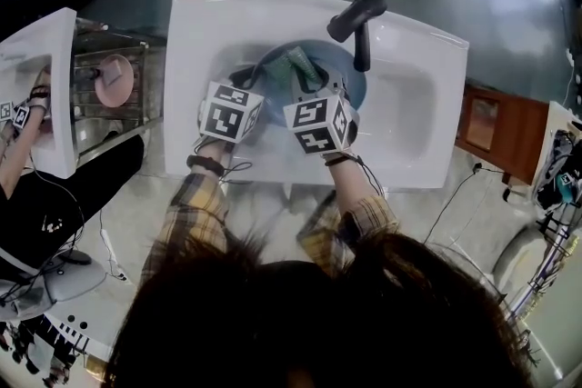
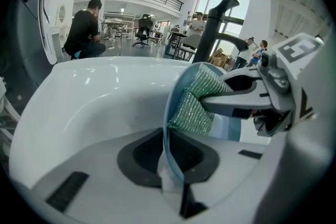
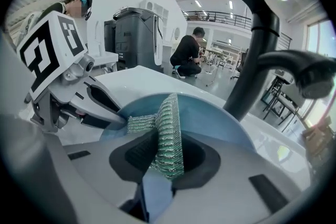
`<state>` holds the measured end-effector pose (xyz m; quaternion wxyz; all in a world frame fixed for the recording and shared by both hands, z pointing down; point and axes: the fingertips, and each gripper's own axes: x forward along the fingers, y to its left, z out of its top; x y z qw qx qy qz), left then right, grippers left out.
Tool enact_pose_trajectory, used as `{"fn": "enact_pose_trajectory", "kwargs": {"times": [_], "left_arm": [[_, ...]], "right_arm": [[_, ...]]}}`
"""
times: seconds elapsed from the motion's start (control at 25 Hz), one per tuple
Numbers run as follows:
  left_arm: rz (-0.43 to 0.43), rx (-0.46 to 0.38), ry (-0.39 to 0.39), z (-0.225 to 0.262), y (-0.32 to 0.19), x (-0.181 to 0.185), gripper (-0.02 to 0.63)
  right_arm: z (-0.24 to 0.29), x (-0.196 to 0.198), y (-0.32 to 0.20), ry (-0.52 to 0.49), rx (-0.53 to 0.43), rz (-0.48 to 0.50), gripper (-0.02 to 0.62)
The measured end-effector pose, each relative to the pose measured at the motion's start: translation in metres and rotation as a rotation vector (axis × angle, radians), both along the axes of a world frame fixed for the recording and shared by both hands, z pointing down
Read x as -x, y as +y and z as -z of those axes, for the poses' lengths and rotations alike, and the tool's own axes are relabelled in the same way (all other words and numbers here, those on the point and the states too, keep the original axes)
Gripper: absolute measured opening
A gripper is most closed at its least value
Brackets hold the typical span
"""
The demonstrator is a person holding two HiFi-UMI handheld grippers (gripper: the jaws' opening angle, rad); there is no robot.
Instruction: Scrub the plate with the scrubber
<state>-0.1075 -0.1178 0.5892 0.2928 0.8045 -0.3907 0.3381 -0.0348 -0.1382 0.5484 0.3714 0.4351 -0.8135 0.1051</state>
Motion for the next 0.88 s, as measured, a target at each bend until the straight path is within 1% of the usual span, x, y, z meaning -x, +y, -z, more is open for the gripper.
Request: {"fn": "enact_pose_trajectory", "kwargs": {"times": [0.12,0.24,0.44,0.6,0.76,0.88], "left_arm": [[0.008,0.002,0.019,0.002,0.002,0.001,0.035],[0.036,-0.019,0.050,0.011,-0.001,0.003,0.035],[0.004,-0.021,0.005,0.007,-0.005,0.000,0.035],[-0.008,-0.005,-0.009,0.000,-0.004,-0.004,0.035],[-0.016,-0.005,-0.037,-0.005,-0.005,-0.006,0.034],[-0.029,0.006,-0.030,-0.005,-0.004,-0.010,0.030]], "right_arm": [[-0.008,0.001,0.009,-0.008,0.046,-0.005,0.095],[-0.022,0.006,0.025,0.035,0.102,0.039,0.104],[-0.039,0.009,0.040,0.071,0.173,0.065,0.104],[-0.044,0.005,0.048,0.100,0.244,0.105,0.104],[-0.053,-0.009,0.064,0.144,0.324,0.140,0.104],[-0.057,-0.022,0.073,0.190,0.360,0.165,0.104]]}}
